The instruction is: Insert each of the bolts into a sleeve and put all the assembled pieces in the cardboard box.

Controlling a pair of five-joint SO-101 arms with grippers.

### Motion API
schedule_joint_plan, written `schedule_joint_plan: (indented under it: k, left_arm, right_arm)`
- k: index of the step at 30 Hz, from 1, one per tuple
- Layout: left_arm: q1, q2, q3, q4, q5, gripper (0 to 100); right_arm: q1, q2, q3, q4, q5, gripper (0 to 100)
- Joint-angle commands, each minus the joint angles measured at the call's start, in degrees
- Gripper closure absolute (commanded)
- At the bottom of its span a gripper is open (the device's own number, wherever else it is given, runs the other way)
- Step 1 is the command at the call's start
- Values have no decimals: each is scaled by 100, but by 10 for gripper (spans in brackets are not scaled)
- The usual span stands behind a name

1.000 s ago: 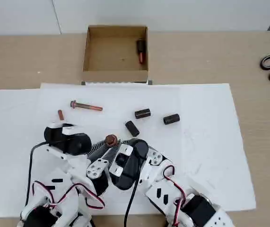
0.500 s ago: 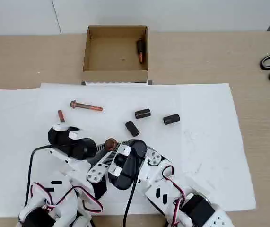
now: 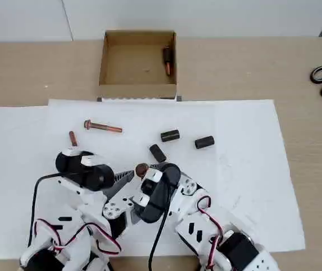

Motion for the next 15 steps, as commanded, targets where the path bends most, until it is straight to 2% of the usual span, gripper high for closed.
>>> schedule_joint_plan:
  k: [1,4,9,12,15]
  left_arm:
    - [-26,9,-462,-26,-35,776]
    - [-35,9,-760,-26,-70,814]
    - [-387,0,-1051,-158,-167,1000]
    - [-765,0,-910,-193,-738,995]
    - [-1424,-9,-418,-281,-1582,994]
  right_arm:
    - [48,-48,-167,-154,9,995]
    - [48,-84,-62,-154,9,995]
    - [48,-84,18,-189,0,995]
    - [233,-40,18,-189,-44,995]
    - [892,-31,18,-154,-519,995]
